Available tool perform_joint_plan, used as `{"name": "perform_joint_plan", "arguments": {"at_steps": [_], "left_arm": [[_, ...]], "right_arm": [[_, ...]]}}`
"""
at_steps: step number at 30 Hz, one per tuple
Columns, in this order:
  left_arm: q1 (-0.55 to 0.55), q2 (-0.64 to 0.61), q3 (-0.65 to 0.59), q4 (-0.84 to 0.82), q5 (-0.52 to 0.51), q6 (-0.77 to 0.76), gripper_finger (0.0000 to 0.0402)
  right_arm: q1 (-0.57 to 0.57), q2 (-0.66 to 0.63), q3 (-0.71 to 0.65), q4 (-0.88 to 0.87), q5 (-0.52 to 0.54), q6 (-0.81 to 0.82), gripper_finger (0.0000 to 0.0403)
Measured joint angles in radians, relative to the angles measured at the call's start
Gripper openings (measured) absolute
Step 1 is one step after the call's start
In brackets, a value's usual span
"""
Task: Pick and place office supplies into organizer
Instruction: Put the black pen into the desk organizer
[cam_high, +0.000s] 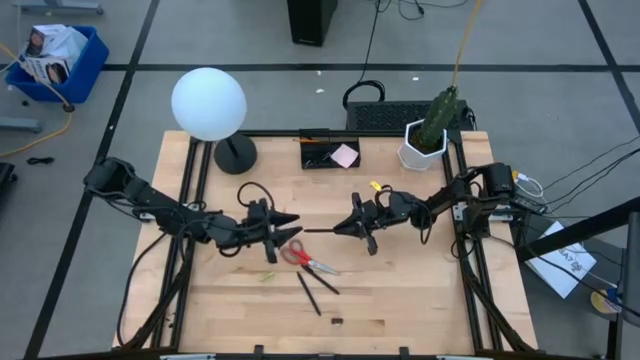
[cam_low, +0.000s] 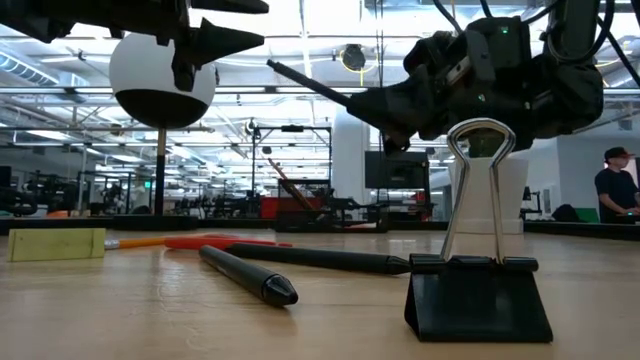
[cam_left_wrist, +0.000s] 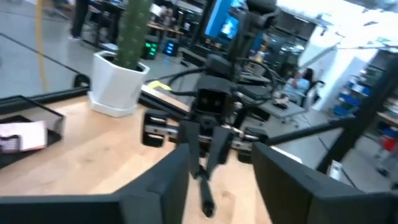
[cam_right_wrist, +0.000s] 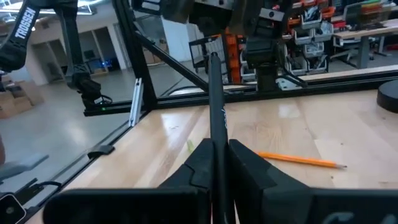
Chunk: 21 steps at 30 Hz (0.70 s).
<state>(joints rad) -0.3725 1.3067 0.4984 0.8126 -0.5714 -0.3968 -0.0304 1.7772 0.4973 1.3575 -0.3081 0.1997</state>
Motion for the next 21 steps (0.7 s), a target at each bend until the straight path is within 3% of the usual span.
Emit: {"name": "perform_joint_plan", "arguments": {"at_steps": [7,13,21], "left_arm": [[0.002,0.0,0.0,-0.021,-0.012,-0.004,0.0238],[0.026,0.031,0.0,-0.032,-0.021,-0.05,0.0241],[0.039,0.102,-0.001,0.077,-0.004,-0.051,0.0241]], "right_arm": [[0.0,0.0,0.0,0.055,0.017,-0.002,0.0024],[0.0,0.0,0.018,0.073,0.02,-0.002,0.0024],[0.0,-0.001,0.066,0.036,0.046,-0.002,0.0024]]}}
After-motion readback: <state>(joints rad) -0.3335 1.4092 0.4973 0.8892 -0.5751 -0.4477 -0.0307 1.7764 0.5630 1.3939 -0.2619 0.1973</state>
